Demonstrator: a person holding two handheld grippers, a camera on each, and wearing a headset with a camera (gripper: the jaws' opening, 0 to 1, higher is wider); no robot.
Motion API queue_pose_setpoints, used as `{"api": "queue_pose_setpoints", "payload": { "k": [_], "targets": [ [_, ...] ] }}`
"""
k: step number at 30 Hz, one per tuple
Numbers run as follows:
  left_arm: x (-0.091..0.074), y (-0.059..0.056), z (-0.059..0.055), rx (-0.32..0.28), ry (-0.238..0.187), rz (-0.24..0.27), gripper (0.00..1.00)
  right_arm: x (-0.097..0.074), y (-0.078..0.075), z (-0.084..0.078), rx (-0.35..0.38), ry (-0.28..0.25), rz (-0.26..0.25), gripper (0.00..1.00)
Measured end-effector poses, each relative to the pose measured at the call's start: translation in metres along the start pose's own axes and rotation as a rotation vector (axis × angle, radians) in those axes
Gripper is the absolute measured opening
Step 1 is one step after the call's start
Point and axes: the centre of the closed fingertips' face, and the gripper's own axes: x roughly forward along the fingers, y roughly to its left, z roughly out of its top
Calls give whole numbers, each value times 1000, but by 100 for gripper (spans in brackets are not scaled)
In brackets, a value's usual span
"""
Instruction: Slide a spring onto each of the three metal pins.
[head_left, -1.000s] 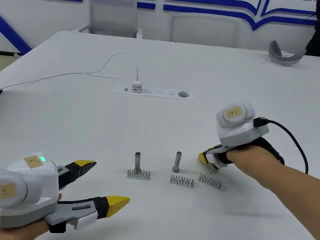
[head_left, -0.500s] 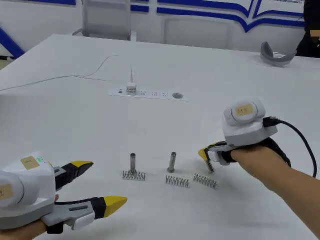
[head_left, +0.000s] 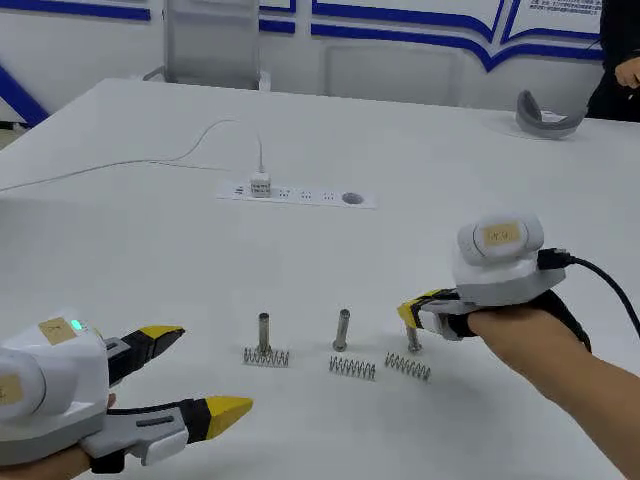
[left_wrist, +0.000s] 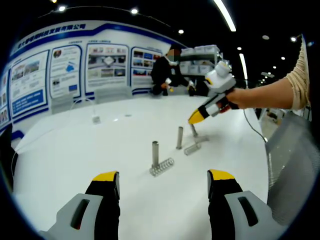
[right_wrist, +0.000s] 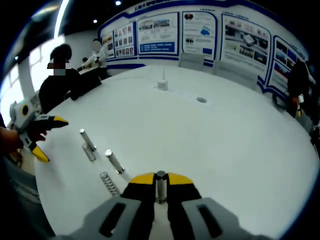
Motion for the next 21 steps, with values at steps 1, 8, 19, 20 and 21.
{"api": "queue_pose_setpoints", "payload": {
  "k": [1, 8, 19, 20, 21],
  "targets": [
    [0, 0, 0, 1, 0, 0, 73, -1, 0, 0, -3, -4, 0, 9],
    [0, -3, 2, 6, -1, -4, 73, -9, 0, -6, -1, -8, -2, 9],
    [1, -5, 3, 11, -1, -5, 73, -16, 0, -11, 11, -22, -3, 9],
    [1, -5, 3, 11, 0, -5, 73, -16, 0, -11, 13, -23, -1, 9],
    [1, -5, 3, 10, 0, -5, 73, -16, 0, -11, 13, -25, -2, 9]
  ]
}}
